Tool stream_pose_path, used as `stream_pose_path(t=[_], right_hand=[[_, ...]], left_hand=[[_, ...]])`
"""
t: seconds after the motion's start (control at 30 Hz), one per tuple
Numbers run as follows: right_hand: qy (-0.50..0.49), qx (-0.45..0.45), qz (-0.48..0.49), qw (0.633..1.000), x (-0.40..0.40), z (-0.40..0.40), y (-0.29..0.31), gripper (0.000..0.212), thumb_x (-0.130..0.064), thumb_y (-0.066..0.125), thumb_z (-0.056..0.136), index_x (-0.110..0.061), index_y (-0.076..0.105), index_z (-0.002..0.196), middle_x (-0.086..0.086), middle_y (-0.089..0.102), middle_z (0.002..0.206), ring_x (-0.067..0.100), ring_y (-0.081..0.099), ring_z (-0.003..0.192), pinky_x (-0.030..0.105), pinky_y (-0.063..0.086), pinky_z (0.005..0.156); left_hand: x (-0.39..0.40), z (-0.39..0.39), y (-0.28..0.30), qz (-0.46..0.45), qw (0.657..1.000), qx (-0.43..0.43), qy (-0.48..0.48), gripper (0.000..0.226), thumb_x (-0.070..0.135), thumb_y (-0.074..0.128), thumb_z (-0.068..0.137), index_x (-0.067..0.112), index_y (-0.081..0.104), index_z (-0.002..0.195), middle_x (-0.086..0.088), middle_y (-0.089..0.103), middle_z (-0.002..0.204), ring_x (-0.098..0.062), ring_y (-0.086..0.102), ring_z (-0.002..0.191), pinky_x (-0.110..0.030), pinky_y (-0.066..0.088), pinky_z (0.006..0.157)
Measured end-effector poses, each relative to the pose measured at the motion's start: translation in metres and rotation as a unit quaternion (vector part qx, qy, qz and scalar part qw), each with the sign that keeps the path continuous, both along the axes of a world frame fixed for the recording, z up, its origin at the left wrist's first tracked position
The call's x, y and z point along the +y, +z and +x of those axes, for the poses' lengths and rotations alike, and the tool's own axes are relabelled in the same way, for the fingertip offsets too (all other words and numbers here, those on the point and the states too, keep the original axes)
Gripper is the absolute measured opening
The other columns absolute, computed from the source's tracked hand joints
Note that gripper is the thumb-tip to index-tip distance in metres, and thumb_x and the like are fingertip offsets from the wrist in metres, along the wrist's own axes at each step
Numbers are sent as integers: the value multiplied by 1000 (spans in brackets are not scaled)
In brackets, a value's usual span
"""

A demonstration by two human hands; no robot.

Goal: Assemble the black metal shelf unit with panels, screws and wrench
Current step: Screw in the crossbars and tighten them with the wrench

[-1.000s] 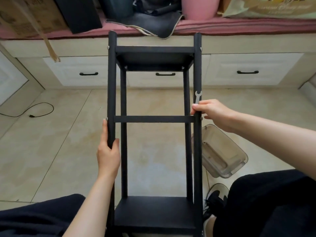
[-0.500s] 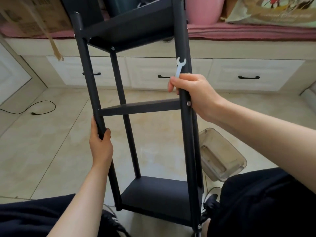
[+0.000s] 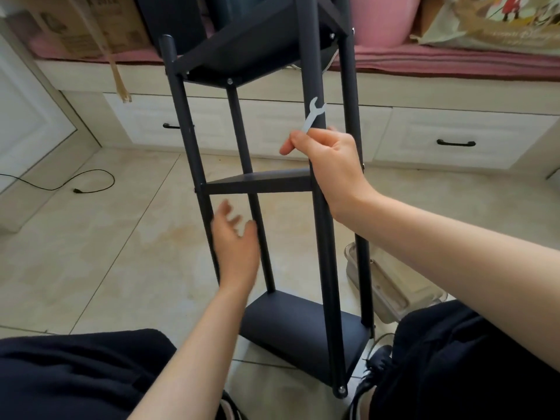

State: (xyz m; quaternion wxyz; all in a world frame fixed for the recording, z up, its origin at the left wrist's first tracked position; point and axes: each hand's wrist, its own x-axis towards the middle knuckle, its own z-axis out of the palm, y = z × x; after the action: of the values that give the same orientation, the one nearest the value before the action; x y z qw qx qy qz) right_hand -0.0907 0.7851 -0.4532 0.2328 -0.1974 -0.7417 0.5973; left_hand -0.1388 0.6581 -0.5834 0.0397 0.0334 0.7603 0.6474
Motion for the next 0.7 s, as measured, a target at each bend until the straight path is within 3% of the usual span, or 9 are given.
stream_pose_path(t=[0.1, 0.23, 0.3, 0.37, 0.47, 0.57, 0.7], right_hand=[[-3, 5, 20, 1000, -10, -5, 3, 34, -30, 57, 97, -31, 70, 65, -36, 61, 74, 17, 36, 137, 59, 15, 115], [-15, 11, 51, 999, -28, -11, 3, 32, -29, 56, 98, -29, 68, 68, -18, 57, 70, 13, 45, 118, 55, 27, 109], [-16, 7, 72, 997, -36, -14, 3, 31, -30, 54, 98, -28, 68, 70, -7, 56, 76, 12, 46, 110, 53, 31, 106], [-11, 3, 82, 997, -43, -17, 3, 31, -30, 53, 99, -26, 69, 73, 1, 61, 83, 13, 45, 109, 52, 32, 104], [9, -3, 89, 996, -50, -19, 3, 31, -31, 53, 99, -27, 69, 73, 5, 60, 85, 15, 44, 111, 51, 32, 104], [42, -14, 111, 993, -49, -20, 6, 32, -30, 55, 98, -27, 69, 69, -3, 57, 73, 21, 47, 112, 53, 35, 102], [129, -39, 142, 981, -39, -19, 10, 30, -25, 57, 97, -14, 73, 74, 13, 65, 73, 27, 62, 82, 50, 53, 85]], left_hand=[[18, 35, 19, 42, 992, -9, -115, 28, 30, 45, 107, 23, 61, 129, 11, 66, 122, -3, 65, 107, -26, 51, 96], [28, 62, 30, 97, 979, 13, -178, 21, 40, 43, 104, 30, 59, 114, 14, 68, 94, -8, 69, 84, -36, 59, 81], [29, 68, 26, 77, 981, 39, -174, 21, 34, 54, 101, 30, 50, 121, 14, 64, 87, -9, 63, 74, -34, 58, 68], [28, 71, 18, 54, 986, 59, -148, 36, 25, 59, 99, 30, 42, 131, 15, 63, 85, -7, 60, 69, -25, 53, 59], [24, 70, 9, 52, 993, 70, -76, 38, 25, 58, 100, 27, 43, 135, 15, 62, 80, -4, 57, 61, -15, 42, 53], [17, 65, 5, 53, 993, 90, -55, 33, 30, 62, 99, 33, 47, 128, 15, 60, 77, -8, 57, 62, -16, 43, 54], [3, 49, 2, 42, 993, 109, -24, 37, 28, 66, 97, 33, 51, 130, 16, 60, 79, -12, 59, 67, -24, 53, 58]])
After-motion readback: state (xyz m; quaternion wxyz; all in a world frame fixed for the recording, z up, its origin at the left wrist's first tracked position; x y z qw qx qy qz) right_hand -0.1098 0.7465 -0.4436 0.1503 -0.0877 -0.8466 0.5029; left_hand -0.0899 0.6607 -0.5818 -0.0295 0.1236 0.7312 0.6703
